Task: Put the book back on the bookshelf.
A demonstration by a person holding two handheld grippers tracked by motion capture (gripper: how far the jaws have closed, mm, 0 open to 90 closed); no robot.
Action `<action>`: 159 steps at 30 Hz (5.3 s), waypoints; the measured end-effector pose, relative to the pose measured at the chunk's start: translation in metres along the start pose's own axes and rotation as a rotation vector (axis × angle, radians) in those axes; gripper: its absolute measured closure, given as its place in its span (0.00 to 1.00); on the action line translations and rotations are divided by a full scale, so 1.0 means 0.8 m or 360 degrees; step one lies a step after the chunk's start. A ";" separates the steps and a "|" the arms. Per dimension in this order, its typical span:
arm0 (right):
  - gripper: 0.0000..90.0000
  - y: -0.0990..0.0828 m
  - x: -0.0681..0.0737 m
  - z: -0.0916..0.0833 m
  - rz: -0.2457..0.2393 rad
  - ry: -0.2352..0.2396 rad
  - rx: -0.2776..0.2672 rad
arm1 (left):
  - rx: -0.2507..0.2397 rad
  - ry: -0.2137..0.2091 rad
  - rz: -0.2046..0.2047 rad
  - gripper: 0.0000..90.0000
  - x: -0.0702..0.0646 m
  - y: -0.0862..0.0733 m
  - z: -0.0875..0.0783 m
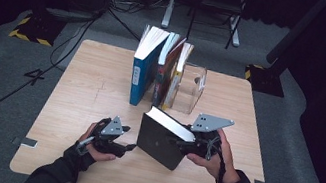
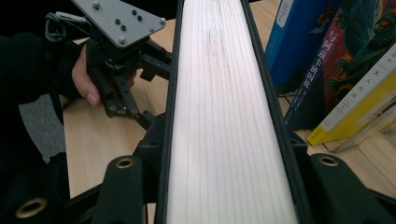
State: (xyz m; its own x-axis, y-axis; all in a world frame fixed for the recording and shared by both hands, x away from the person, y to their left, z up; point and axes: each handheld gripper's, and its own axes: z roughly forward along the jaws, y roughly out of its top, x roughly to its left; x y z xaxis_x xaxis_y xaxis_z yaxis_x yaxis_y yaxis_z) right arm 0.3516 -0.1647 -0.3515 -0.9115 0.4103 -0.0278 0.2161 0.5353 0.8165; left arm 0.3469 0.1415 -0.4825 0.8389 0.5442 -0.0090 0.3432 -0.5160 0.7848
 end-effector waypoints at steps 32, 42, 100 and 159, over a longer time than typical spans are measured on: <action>0.59 0.017 -0.091 -0.047 0.0204 -0.0468 0.0091 | 0.0196 0.0150 -0.0180 0.35 0.029 -0.055 -0.040; 0.59 0.028 -0.106 -0.032 0.0285 -0.0649 0.0034 | 0.0221 0.0127 -0.0158 0.35 0.024 -0.054 -0.032; 0.57 0.017 -0.151 0.014 0.0531 -0.0796 -0.0011 | 0.0224 0.0102 -0.0113 0.33 0.018 -0.052 -0.028; 0.59 0.077 -0.192 0.078 0.0819 -0.1139 0.0131 | 0.0207 0.0001 -0.0070 0.33 0.013 -0.053 -0.028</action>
State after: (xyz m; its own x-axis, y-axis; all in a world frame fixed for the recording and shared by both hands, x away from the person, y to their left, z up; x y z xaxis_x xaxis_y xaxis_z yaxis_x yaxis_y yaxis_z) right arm 0.5271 -0.1486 -0.3329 -0.2628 0.9638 -0.0451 0.5888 0.1972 0.7839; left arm 0.3318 0.1834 -0.5020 0.8216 0.5686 -0.0412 0.4316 -0.5732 0.6965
